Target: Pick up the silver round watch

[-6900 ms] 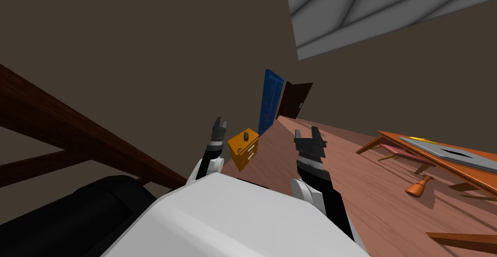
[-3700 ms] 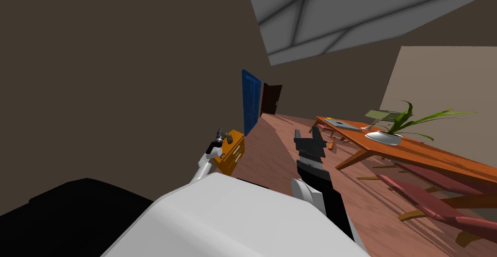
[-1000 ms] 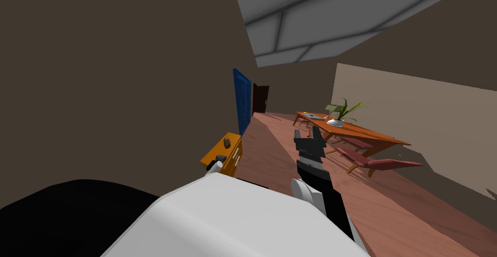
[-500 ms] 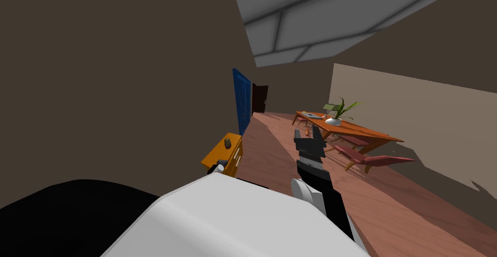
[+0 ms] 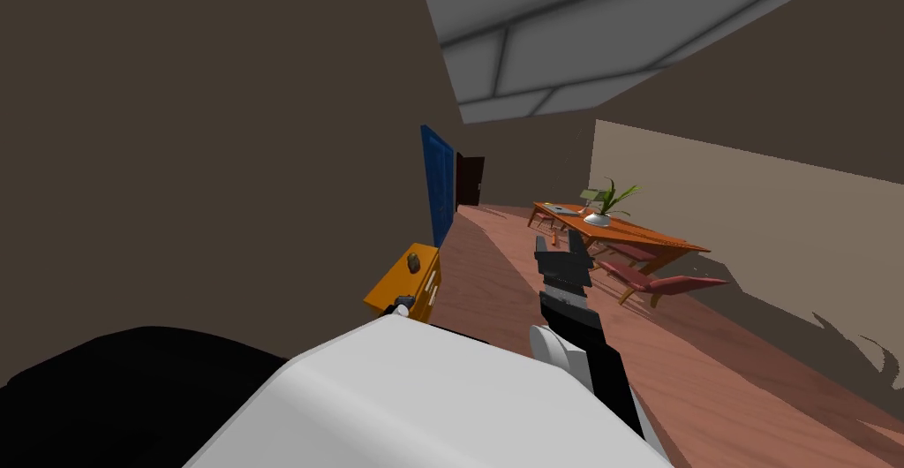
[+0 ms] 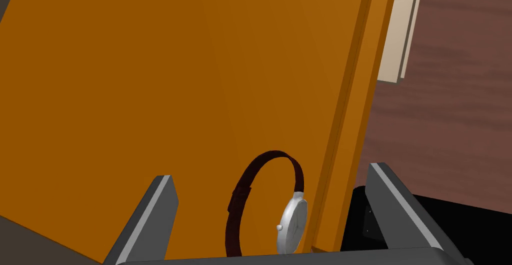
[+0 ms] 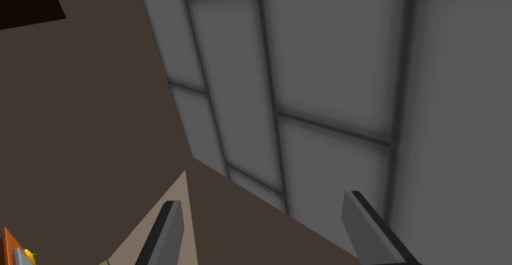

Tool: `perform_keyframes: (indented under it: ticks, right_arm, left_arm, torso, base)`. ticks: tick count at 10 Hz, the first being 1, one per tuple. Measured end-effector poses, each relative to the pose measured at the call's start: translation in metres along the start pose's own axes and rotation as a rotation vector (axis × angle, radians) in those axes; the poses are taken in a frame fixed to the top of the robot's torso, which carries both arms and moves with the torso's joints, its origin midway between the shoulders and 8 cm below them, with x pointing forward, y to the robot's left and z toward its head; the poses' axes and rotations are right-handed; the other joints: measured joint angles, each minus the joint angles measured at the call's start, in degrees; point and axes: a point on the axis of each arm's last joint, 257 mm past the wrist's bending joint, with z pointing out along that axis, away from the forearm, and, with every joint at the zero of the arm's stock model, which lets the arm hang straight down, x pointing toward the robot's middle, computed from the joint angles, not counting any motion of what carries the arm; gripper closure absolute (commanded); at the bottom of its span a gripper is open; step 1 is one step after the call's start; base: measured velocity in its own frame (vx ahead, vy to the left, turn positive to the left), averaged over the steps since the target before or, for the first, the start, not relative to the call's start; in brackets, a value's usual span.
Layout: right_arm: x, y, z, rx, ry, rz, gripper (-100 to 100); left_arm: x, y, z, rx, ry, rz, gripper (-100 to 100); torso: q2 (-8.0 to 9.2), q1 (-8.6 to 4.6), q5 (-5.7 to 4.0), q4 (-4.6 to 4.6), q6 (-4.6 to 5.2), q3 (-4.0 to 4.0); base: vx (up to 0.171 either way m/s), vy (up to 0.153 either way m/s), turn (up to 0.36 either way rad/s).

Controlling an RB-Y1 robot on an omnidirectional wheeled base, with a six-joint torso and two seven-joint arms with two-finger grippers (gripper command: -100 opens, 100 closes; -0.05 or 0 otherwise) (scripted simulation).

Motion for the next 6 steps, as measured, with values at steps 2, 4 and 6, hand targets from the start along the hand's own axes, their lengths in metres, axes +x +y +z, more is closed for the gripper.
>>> perform_keyframes:
  ticks: [2,4,6]
  right_arm:
    - [0.0,0.0,0.0,0.0,0.0,0.0,0]
    - [0.0,0.0,0.0,0.0,0.0,0.0,0]
    - [0.0,0.0,0.0,0.0,0.0,0.0,0]
  left_arm:
    - [-0.009,0.003,-0.003,0.014,-0.003,-0.015,-100]
    - [-0.02,0.005,-0.007,0.027,-0.009,-0.028,-100]
    - [-0.025,0.006,-0.009,0.038,-0.009,-0.039,100]
  torso:
    - [0.0,0.0,0.0,-0.01,-0.01,-0.01]
    - [0.02,-0.03,-0.01,0.0,-0.01,0.01]
    - [0.04,-0.13,-0.02,0.0,-0.02,0.02]
  base:
    - [0.021,0.06,-0.075]
    - [0.031,0.07,-0.113]
    - [0.008,0.02,-0.01]
